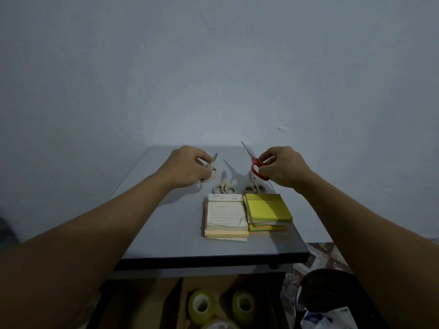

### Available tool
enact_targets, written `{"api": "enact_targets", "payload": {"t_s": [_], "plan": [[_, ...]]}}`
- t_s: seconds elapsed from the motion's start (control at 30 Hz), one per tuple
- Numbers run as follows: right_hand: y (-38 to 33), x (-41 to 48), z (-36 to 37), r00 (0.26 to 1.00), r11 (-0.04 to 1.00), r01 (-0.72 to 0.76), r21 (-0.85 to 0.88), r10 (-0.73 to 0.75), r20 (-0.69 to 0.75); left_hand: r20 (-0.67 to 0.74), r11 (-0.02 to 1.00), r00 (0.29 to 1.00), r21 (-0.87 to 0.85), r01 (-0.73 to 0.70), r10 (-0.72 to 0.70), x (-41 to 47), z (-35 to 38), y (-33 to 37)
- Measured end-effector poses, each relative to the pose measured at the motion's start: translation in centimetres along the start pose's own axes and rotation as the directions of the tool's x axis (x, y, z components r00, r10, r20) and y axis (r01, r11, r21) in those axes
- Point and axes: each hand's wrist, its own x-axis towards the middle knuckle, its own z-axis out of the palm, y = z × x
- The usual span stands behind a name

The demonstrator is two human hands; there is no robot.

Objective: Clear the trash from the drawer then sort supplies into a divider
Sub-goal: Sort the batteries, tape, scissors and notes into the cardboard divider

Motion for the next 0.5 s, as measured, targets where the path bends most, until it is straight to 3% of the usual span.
{"api": "enact_targets", "payload": {"t_s": [0.33,0.5], "plan": [[-5.8,-8.2,-2.9,0.994,0.979,0.108,0.175,-0.101,-0.048,-0.136,0.999,0.991,-0.033,-0.006,0.002,-11.0,-8.2,-0.2],[-7.0,-14.0,-1.7,0.992,0.967,0.115,0.226,-0.124,0.026,-0.125,0.998,0.992,-0.061,0.012,-0.019,-18.4,-9.5,-2.0]]}}
